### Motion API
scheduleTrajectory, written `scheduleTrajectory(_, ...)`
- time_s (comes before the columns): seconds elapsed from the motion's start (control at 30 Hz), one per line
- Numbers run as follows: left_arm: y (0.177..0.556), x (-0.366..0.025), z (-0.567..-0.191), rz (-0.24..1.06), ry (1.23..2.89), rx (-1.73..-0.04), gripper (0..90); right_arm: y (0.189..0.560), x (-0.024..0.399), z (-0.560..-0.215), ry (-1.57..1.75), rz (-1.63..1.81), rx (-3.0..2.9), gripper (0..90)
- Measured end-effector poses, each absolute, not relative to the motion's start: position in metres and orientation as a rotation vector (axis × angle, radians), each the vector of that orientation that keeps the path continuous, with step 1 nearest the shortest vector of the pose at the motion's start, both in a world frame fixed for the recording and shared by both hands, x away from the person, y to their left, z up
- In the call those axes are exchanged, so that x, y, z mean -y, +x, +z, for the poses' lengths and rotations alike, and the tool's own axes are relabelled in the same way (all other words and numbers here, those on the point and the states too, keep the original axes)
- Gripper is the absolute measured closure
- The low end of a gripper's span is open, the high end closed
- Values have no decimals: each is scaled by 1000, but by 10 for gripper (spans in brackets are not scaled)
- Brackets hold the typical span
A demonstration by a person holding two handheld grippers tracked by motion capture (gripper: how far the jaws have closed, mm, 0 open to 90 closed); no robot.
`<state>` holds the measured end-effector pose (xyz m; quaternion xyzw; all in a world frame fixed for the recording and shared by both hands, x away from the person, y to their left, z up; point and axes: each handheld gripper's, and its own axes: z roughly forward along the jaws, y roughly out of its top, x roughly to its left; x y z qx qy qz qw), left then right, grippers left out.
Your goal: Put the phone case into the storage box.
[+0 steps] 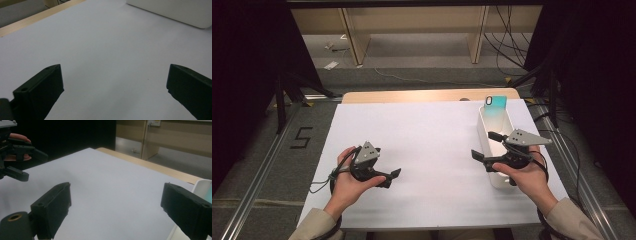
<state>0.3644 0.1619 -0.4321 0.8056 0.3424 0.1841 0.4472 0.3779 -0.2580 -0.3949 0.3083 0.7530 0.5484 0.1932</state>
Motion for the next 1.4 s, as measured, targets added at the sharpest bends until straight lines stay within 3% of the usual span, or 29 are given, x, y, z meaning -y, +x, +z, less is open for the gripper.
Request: scheduleTrajectory(1.4, 366, -163, -431, 457, 1987, -849, 3, 360, 269, -402, 857, 1567, -2130, 119)
